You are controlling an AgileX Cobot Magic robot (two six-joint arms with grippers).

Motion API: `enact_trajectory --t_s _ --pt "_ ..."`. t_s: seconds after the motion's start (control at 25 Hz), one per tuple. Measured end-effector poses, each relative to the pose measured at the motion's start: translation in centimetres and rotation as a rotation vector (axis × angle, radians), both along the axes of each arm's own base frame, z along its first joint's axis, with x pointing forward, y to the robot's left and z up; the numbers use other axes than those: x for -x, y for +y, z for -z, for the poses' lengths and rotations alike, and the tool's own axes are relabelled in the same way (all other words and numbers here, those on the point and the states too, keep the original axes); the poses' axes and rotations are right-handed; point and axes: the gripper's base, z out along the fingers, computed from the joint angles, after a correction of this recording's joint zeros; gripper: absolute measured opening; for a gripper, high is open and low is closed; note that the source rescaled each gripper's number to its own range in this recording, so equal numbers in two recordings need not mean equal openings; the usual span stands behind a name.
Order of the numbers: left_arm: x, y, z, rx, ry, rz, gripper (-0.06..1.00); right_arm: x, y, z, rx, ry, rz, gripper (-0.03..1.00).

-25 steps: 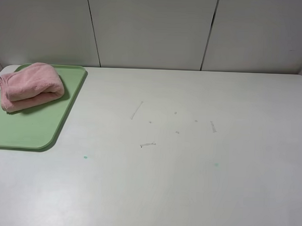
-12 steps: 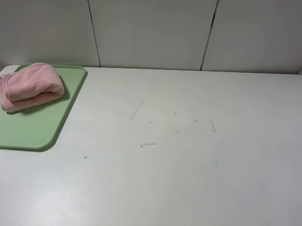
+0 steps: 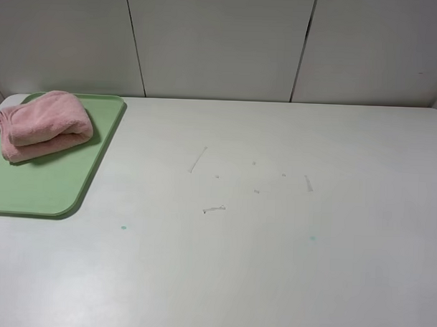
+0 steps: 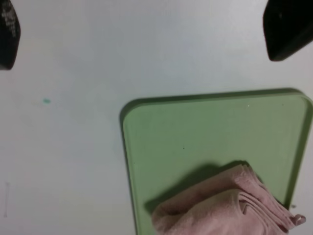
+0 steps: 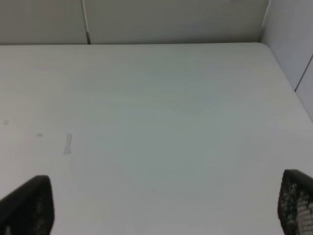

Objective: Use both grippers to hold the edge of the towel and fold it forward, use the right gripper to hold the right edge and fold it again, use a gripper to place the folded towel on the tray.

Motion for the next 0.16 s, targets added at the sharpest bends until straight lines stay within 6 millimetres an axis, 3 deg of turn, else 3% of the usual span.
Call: enact_trajectory --t_s 0.16 --pt "0.00 0.00 0.00 0.000 0.000 0.000 1.00 0.00 0.00 0.00 0.000 0.000 0.000 1.00"
